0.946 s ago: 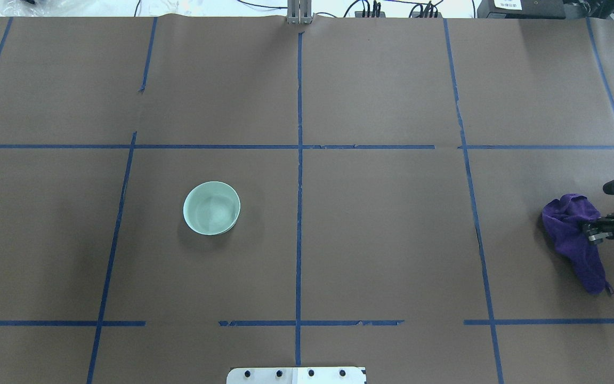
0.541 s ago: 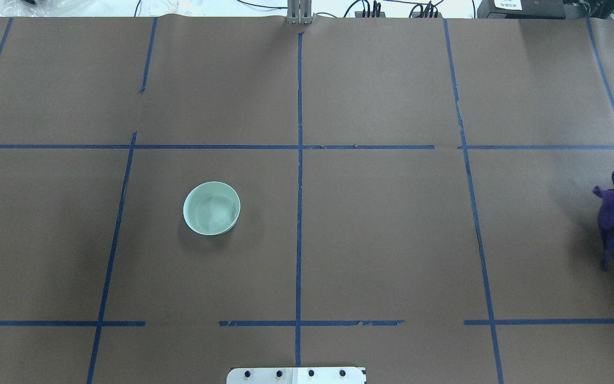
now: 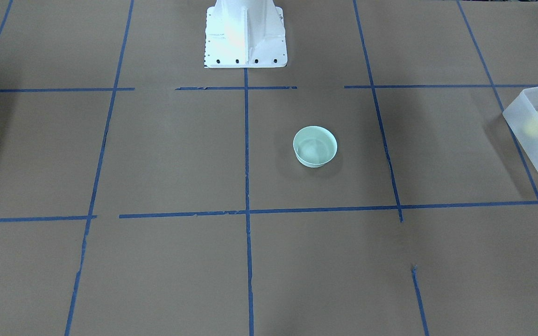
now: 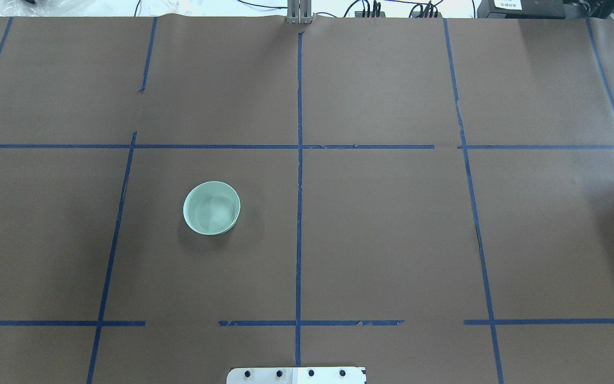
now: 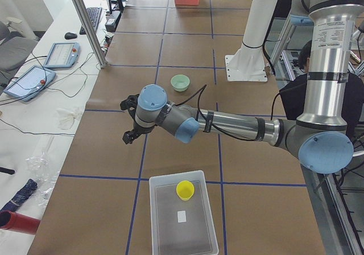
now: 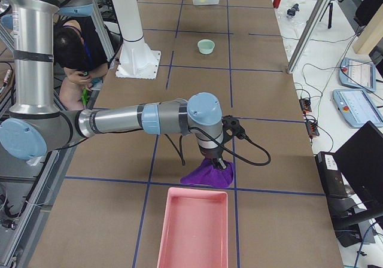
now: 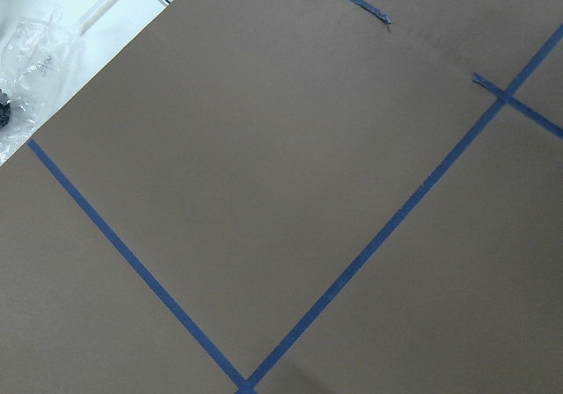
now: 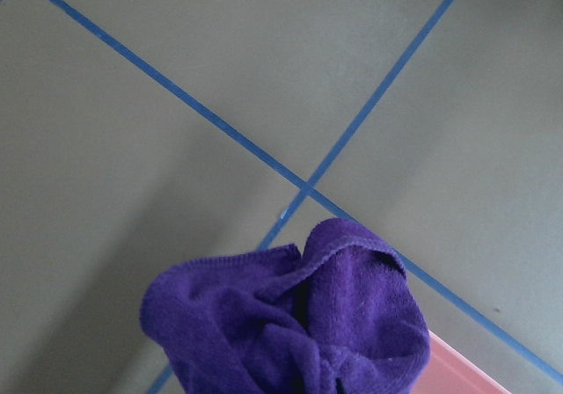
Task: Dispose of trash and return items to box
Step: 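Carry the purple cloth with the right gripper into the pink bin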
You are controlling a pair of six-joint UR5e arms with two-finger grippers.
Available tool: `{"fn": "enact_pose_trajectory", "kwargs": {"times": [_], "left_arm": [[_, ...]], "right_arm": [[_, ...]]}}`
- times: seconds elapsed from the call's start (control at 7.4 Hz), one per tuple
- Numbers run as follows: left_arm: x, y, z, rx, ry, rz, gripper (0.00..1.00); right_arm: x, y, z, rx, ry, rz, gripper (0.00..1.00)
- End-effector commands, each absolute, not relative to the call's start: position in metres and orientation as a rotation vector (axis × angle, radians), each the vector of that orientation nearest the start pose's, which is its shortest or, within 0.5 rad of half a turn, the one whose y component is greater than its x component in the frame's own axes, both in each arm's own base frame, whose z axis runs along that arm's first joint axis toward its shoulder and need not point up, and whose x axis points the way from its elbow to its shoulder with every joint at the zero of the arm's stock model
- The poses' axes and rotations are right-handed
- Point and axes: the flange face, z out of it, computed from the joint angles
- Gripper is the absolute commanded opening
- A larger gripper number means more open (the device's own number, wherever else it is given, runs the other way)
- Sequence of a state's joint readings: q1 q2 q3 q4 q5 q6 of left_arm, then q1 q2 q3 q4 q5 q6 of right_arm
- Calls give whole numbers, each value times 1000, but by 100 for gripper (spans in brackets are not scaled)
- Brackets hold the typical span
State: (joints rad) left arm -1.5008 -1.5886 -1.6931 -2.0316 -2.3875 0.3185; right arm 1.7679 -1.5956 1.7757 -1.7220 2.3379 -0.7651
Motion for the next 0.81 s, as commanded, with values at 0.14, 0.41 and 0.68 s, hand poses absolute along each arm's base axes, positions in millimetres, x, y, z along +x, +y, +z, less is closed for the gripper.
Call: {"fn": "enact_pose_trajectory", "kwargs": {"times": [0.14, 0.41, 0.68], "left_arm": [[-22, -522, 517, 669, 741, 548, 100], [-8, -537, 491, 633, 793, 428, 100], [71, -520, 422, 571, 857, 244, 98]], "right_arm": [[182, -418, 724, 261, -736, -474, 41], [175, -398, 743, 280, -721, -321, 100], [161, -413, 730, 296, -724, -284, 100]]}}
